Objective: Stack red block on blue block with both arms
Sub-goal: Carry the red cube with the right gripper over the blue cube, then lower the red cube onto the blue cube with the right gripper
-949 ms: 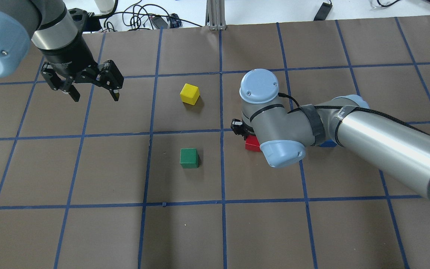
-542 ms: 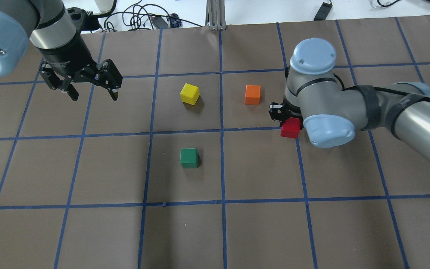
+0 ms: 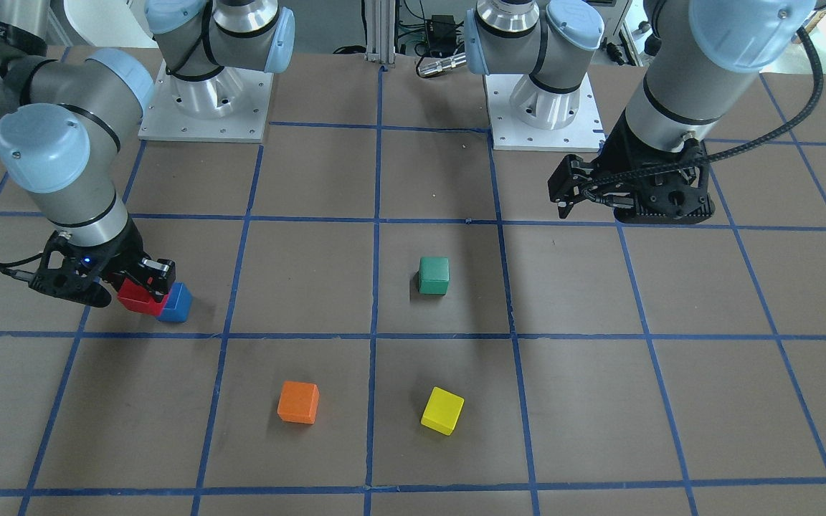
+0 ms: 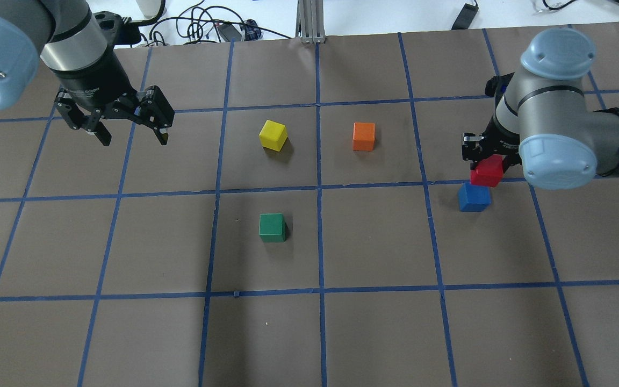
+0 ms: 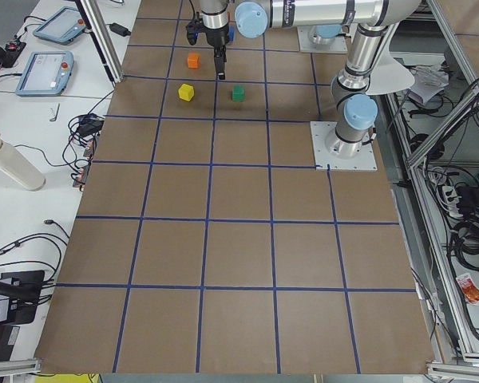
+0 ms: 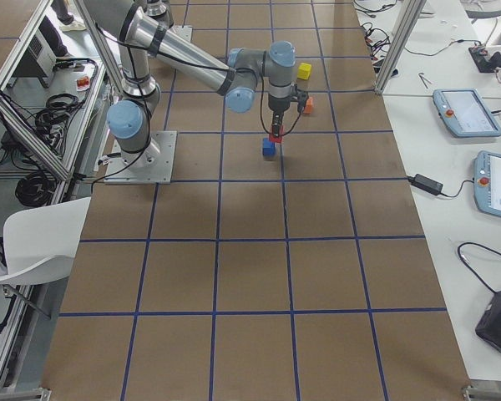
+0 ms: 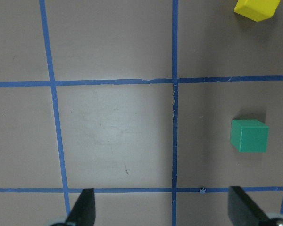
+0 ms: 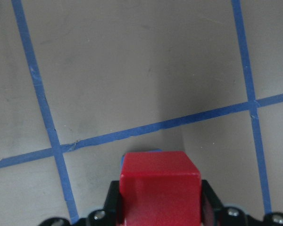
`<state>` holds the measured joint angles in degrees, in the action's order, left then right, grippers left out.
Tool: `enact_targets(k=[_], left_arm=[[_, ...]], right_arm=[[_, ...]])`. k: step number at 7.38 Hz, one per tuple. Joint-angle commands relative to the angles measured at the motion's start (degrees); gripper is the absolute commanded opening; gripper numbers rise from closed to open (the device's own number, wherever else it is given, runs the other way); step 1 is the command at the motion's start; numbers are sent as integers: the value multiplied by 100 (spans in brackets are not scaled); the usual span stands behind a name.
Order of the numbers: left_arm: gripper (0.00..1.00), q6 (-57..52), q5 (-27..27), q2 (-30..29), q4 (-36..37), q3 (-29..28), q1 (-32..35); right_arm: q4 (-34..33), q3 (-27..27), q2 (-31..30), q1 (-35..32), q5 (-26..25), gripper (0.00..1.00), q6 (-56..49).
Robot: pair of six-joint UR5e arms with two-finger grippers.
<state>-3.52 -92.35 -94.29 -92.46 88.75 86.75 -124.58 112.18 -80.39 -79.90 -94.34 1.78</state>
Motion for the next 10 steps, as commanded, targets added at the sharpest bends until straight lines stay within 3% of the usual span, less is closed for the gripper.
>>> enact_targets(k=[1,2,10], left_arm=[[100,0,7,-28,0,2,0],[100,9,16,-54,-9,2,8],[100,26,59,-115,0,2,26]], right_arm=[[-92,346,-21,88,39,6,-98],[-102,374,-38,88,239,5,-212],[-286,409,-47,79,259,6,-459]])
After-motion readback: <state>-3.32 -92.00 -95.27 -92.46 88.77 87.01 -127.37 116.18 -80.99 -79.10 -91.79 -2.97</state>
